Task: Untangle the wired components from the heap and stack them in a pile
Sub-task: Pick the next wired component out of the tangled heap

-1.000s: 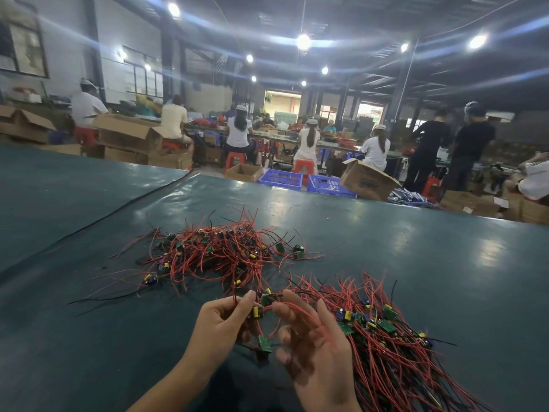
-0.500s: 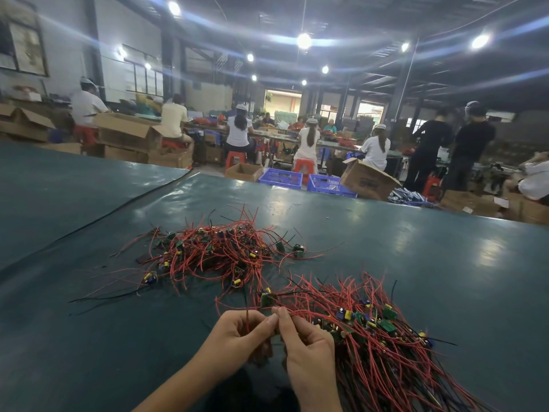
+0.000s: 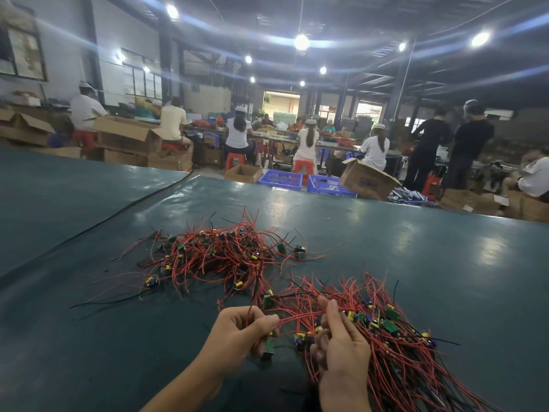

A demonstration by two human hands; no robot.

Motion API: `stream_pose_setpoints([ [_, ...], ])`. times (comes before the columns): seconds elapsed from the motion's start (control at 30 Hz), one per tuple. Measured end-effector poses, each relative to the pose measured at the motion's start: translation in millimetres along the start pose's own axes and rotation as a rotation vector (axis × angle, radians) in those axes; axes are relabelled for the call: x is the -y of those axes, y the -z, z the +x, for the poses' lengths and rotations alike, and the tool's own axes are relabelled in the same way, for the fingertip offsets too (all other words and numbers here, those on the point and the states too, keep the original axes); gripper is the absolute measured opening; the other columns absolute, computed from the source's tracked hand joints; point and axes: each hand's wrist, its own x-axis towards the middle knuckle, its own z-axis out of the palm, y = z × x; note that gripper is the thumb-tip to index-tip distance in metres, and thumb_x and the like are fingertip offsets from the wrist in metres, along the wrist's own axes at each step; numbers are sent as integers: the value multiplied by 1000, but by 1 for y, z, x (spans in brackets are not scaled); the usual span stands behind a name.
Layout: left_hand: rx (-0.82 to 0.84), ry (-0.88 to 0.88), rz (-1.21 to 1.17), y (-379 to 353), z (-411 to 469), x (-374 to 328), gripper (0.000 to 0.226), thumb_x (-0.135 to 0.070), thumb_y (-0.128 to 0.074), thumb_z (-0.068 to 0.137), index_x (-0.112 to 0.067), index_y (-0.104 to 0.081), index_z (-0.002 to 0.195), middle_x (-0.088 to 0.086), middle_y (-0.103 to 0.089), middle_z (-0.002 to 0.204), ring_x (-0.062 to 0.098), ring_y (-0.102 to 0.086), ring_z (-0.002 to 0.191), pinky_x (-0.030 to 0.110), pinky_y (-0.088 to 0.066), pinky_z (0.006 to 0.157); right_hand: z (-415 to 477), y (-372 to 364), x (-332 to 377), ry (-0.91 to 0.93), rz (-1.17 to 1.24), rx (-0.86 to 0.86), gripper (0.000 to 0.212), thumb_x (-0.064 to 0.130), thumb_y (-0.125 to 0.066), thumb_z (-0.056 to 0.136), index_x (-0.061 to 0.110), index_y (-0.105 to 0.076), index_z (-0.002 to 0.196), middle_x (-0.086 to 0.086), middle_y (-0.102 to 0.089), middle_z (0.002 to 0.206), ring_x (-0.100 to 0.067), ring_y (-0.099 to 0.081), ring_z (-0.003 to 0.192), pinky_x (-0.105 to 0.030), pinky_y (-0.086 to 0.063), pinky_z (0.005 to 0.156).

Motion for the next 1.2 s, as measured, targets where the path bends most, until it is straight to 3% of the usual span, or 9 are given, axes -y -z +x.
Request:
stream_pose_setpoints([
  [0.13, -7, 42, -27, -3, 0, 3, 26, -35, -70, 72, -14, -67, 58, 6, -57, 50, 12, -50, 43, 18, -41, 48, -7, -7, -15, 146, -242, 173, 30, 34, -68, 82, 6, -75, 74, -6, -45, 49, -11, -35, 43, -22, -31, 42],
  [0.23, 21, 45, -19, -1, 1, 3, 28, -38, -70, 74, -16, -68, 56, 6, -56, 50, 12, -51, 44, 18, -42, 50, -15, -14, -26, 228, -377, 305, 27, 19, -66, 89, 28, -79, 67, -17, -67, 62, -12, -57, 57, -23, -48, 57],
  [0.33, 57, 58, 3, 0, 1, 3, 28, -40, -73, 74, -19, -68, 56, 6, -59, 52, 11, -52, 45, 18, -42, 52, -12, -13, -25, 221, -313, 190, 29, 16, -66, 89, 27, -79, 66, -5, -66, 54, -5, -55, 49, -14, -45, 51],
  [0.4, 72, 63, 21, -1, 1, 3, 32, -40, -79, 76, -20, -67, 55, 6, -59, 53, 10, -52, 46, 18, -42, 52, -8, -10, -18, 176, -215, 70, 24, 19, -67, 89, 24, -80, 70, 6, -52, 44, -2, -40, 38, -15, -35, 40],
  [0.53, 40, 82, 5, 0, 2, 2, 28, -36, -74, 72, -20, -64, 51, 7, -57, 52, 11, -51, 46, 18, -43, 53, 0, -2, -9, 109, -36, -109, 18, 19, -66, 90, 14, -78, 78, 7, -44, 40, -5, -24, 34, -18, -24, 32],
  [0.73, -56, 186, -258, 6, 4, 6, 21, -33, -80, 62, -15, -70, 58, 7, -55, 56, 13, -47, 45, 21, -43, 45, -1, -3, -10, 175, -82, -105, 18, 21, -64, 91, 11, -77, 84, 11, -52, 47, -2, -40, 44, -17, -35, 45],
  [0.93, -81, 150, -327, 7, 6, 7, 11, -14, -84, 66, -9, -77, 74, 7, -56, 60, 12, -48, 45, 21, -43, 42, -5, -2, -4, 167, -23, -77, 21, 25, -62, 91, 13, -75, 80, 8, -41, 44, -3, -25, 36, -16, -24, 33],
  [1.1, -142, 249, -444, 8, 6, 0, 27, -37, -62, 79, -10, -64, 73, 5, -61, 68, 12, -51, 50, 25, -40, 49, -7, 0, 0, 150, 235, 107, 65, 61, -41, 81, 3, -69, 89, 0, -48, 58, -7, -32, 37, -17, -27, 33],
  [1.2, -100, 301, -500, 11, 3, -3, 34, -47, -57, 78, -16, -65, 68, 4, -58, 70, 15, -50, 54, 30, -36, 58, -6, -1, -4, 85, 180, 218, 71, 64, -37, 80, 1, -70, 91, -3, -50, 59, -9, -34, 38, -19, -28, 33],
])
